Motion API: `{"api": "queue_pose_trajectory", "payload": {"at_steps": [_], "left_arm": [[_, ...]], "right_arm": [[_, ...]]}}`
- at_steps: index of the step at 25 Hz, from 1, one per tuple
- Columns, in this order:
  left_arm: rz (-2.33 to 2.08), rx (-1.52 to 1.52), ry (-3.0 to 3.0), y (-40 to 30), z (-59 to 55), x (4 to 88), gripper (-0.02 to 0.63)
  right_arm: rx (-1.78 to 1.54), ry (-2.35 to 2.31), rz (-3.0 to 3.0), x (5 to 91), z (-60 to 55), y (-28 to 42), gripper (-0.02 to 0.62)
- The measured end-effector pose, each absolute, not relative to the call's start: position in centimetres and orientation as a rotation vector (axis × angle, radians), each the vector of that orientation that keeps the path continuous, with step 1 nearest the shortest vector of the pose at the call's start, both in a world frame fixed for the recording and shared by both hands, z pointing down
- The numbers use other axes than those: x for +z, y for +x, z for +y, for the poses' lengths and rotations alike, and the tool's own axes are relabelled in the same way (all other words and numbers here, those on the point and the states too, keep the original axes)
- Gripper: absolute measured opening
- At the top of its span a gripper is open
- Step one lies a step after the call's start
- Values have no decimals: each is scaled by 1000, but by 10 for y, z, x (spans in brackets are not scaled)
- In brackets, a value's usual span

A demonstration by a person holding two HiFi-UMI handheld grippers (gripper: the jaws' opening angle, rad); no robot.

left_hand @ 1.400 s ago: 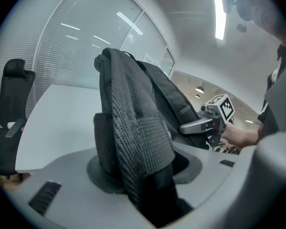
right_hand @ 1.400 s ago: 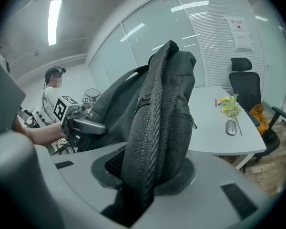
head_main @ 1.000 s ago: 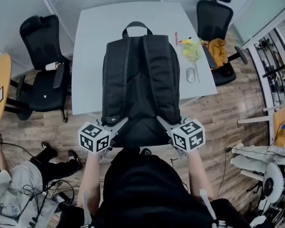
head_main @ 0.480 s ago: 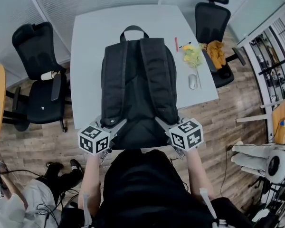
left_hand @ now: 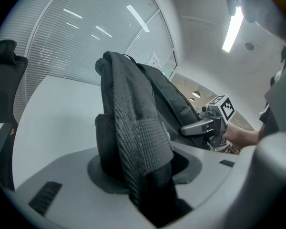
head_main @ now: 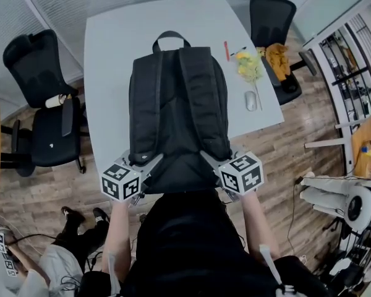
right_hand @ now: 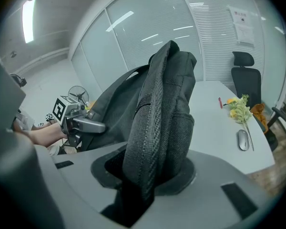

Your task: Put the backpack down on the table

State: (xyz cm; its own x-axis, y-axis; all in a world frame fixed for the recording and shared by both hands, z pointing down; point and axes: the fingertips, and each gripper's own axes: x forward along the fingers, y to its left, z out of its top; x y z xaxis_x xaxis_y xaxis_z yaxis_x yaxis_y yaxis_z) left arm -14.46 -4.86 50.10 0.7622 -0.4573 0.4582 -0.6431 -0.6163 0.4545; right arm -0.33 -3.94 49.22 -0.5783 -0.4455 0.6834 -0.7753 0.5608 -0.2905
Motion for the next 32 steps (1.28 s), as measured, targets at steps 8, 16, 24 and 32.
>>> {"api": "queue_pose_trajectory", "payload": {"at_steps": [8, 16, 24, 32], "left_arm": [[-814, 405, 2283, -143, -57, 514, 189], [-836, 434, 2250, -141, -73, 524, 189], [-865, 440, 2194, -126, -119, 526, 189], [-896, 446, 2148, -99, -158, 530, 187]], "right_arm": [[830, 935, -2218, 505, -51, -1, 130], [860, 894, -2230, 518, -70, 1, 132], [888, 823, -2230, 522, -123, 16, 137], [902, 766, -2232, 528, -168, 43, 140]]}}
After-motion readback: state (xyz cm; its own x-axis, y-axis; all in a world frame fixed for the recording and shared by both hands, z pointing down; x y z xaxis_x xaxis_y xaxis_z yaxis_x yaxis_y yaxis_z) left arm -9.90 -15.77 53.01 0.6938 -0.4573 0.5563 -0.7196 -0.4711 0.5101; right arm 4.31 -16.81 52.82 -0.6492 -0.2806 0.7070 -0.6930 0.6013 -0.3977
